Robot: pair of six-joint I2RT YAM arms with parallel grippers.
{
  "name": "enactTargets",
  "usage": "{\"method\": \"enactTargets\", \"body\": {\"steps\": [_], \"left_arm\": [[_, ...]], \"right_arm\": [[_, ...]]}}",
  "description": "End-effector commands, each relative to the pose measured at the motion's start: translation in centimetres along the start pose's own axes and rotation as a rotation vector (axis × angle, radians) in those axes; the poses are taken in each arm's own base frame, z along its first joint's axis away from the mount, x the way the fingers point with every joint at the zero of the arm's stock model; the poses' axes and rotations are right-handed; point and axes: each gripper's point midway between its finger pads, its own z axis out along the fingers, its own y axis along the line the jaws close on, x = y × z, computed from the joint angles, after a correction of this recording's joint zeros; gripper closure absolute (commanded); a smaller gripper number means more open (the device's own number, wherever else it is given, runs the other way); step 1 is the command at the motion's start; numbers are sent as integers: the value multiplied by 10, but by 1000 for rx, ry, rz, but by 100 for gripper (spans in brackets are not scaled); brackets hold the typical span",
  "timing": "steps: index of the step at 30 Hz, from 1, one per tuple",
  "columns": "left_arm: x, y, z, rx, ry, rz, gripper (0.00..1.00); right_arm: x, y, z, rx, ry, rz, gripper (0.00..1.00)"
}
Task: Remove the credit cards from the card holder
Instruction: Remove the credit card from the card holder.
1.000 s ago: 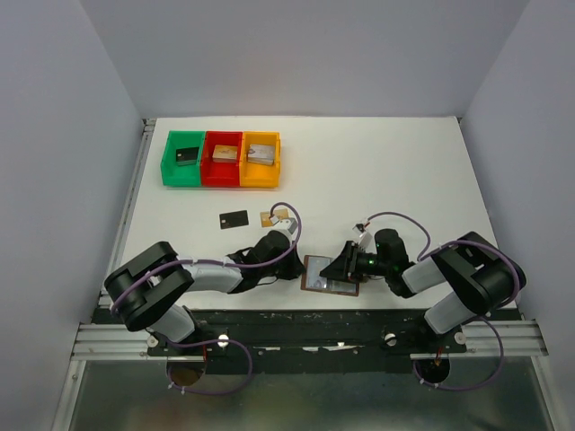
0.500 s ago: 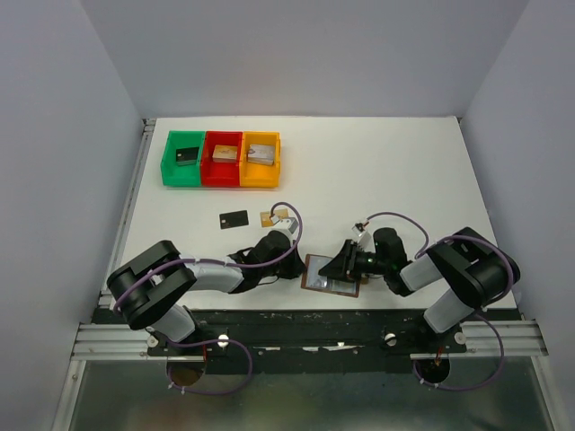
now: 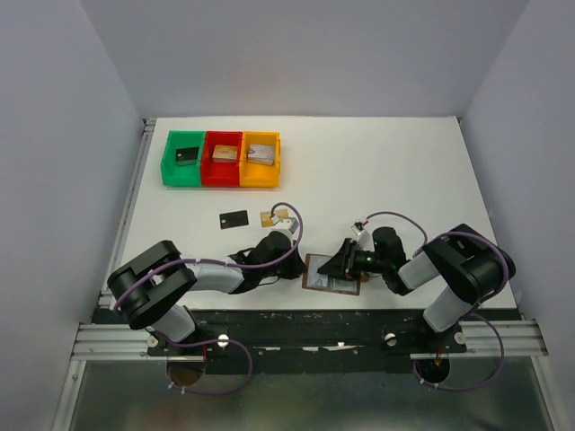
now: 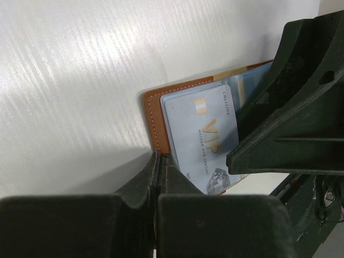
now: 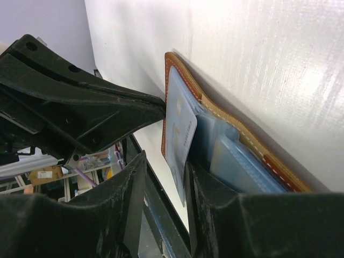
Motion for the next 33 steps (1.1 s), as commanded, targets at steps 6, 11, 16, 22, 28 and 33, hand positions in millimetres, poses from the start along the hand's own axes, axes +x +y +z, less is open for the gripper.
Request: {"method": "enactTargets", "body": {"steps": [6, 11, 16, 22, 28, 33], "left_arm": [[44, 23, -3, -79, 137, -18, 100], [43, 26, -3, -97, 131, -25, 100], [44, 30, -4, -106, 134, -26, 100], [45, 33, -4, -111, 131, -41, 100], [46, 36, -4, -116, 132, -44, 100], [46, 36, -4, -114, 133, -44, 100]], "right_arm": [[-6, 9, -3, -2, -19, -66, 61], [-5, 11, -7, 6, -22, -77, 61], [-5, 11, -10, 23, -25, -98, 61], [-4, 10, -13, 41, -23, -110, 61], [-3, 9, -16, 56, -22, -118, 61], [-4, 8, -18, 76, -22, -124, 62]]}}
